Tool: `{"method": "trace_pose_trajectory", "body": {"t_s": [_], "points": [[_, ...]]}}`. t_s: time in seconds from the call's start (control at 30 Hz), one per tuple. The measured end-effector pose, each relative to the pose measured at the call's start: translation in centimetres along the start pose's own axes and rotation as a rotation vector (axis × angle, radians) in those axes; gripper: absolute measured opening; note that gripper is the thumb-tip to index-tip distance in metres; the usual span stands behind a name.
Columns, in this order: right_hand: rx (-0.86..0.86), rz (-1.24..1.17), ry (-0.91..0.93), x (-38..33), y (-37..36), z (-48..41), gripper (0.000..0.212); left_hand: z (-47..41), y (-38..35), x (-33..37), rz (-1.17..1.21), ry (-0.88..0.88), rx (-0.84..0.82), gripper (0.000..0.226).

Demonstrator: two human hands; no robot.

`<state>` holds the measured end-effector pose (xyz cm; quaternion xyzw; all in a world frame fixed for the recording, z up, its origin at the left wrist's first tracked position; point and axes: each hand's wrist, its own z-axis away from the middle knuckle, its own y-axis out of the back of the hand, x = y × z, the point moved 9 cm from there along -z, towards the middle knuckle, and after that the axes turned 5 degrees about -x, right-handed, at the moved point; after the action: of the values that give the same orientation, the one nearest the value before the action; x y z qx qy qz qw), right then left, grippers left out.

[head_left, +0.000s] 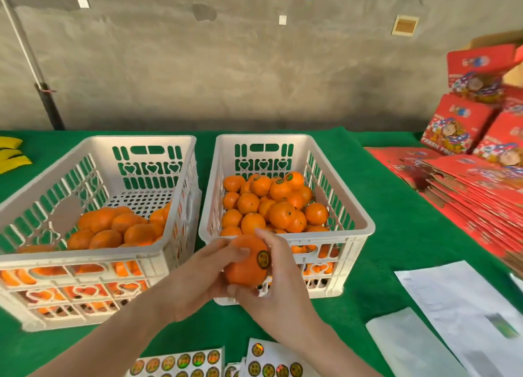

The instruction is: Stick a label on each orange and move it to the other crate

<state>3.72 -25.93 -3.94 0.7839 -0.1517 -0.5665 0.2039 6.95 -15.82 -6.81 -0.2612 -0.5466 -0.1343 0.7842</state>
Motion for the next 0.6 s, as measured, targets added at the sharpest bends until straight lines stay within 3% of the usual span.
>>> {"method": "trace_pose_trajectory", "body": {"t_s": [0.1,0.17,0.23,0.3,0.4,0.47,0.53,0.6], "points": [[0.077,-0.019,0.019,0.5,2.4,-1.0,0.074,-1.4,0.2,3.4,-0.443,-0.178,0.210,0.047],[0.097,-0.029,0.019,0.7,3.8,-2.1,0.075,-3.0,1.2,5.8,-0.552,-0.305,0.394,0.049],[0.098,-0.038,-0.006,1.2,5.2,-3.8,0.076,-5.1,1.6,7.3,-0.786,-0.378,0.534,0.033],[0.095,0.020,-0.030,1.8,6.7,-6.1,0.075,-7.6,1.6,7.2,-1.055,-0.347,0.572,0.025],[0.071,0.211,-0.122,4.4,9.3,-10.5,0.071,-9.5,2.6,5.7,-1.194,-0.233,0.600,0.027],[-0.057,0.351,-0.264,7.8,10.1,-13.3,0.060,-9.8,3.0,5.4,-1.238,-0.223,0.628,0.027],[-0.289,0.541,-0.402,11.8,9.3,-14.9,0.038,-9.9,3.2,5.5,-1.267,-0.218,0.658,0.019],[-0.529,0.706,-0.514,15.9,7.6,-15.1,0.030,-10.2,3.1,5.5,-1.347,-0.206,0.654,0.018]]}}
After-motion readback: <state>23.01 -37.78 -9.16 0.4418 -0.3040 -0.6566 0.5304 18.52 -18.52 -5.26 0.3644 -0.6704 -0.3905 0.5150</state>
